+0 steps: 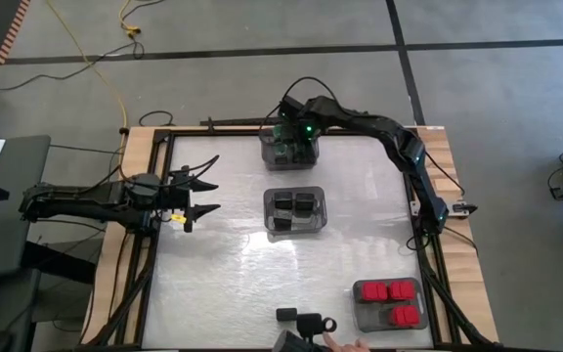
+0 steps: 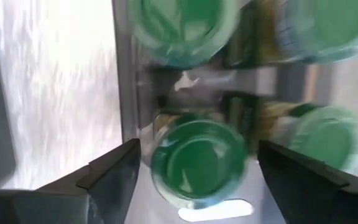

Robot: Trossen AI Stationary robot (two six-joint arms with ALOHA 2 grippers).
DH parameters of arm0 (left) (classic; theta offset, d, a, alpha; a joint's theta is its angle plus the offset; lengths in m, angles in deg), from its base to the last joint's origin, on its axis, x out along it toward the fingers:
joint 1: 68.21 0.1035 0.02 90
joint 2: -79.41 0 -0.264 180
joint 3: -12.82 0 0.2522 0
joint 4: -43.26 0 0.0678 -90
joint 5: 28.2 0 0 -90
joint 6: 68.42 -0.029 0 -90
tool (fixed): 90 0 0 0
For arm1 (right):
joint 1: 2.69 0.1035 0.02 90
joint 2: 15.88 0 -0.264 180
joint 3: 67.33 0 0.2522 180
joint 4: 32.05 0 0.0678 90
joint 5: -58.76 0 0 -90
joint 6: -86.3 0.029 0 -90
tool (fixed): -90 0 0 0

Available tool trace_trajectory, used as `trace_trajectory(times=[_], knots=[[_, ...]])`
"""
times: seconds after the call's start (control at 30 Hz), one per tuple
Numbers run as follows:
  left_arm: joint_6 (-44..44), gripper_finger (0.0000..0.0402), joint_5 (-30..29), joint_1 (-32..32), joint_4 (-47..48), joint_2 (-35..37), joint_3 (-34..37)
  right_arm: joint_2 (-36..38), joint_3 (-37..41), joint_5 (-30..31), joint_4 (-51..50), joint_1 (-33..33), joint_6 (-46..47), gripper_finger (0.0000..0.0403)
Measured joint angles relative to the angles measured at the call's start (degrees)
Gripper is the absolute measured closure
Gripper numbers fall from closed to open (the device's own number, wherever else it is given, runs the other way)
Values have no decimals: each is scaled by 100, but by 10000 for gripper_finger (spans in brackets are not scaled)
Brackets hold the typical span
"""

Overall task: Sort spices by type
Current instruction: Put the green seasoning bottle into the top black bin, then put the black seasoning can into the middle left black bin

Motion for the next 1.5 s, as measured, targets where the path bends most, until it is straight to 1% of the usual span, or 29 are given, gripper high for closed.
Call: trace_trajectory(times=[0.17,0.33,0.43,0.57,0.7,0.83,0.97,1.07,1.3,1.43,1.5], knots=[[0,131,0,0,2,0,0,75,-447,20,-153,-16,228,50],[28,131,3,-2,6,-33,0,297,-893,23,-688,-44,449,52],[35,131,15,0,8,-92,0,604,-949,24,-735,-49,1222,52],[38,131,17,-1,13,-208,0,1050,-949,21,-778,-86,2855,53],[42,131,15,-1,15,-307,0,1608,-892,22,-1042,-36,3748,53],[42,131,15,0,14,-383,0,2134,-641,29,-1155,222,4543,53],[42,131,13,-1,13,-422,0,2641,-199,361,-1269,711,5320,53],[42,131,11,0,9,-435,0,3020,260,746,-1342,1221,5922,53],[59,131,0,-1,3,-439,0,3651,1443,1408,-1289,2729,7732,53],[46,131,0,0,11,-439,0,3738,1895,1780,-1122,3696,8539,53],[46,131,0,0,7,-439,0,3709,1992,1964,-969,4156,8871,53]])
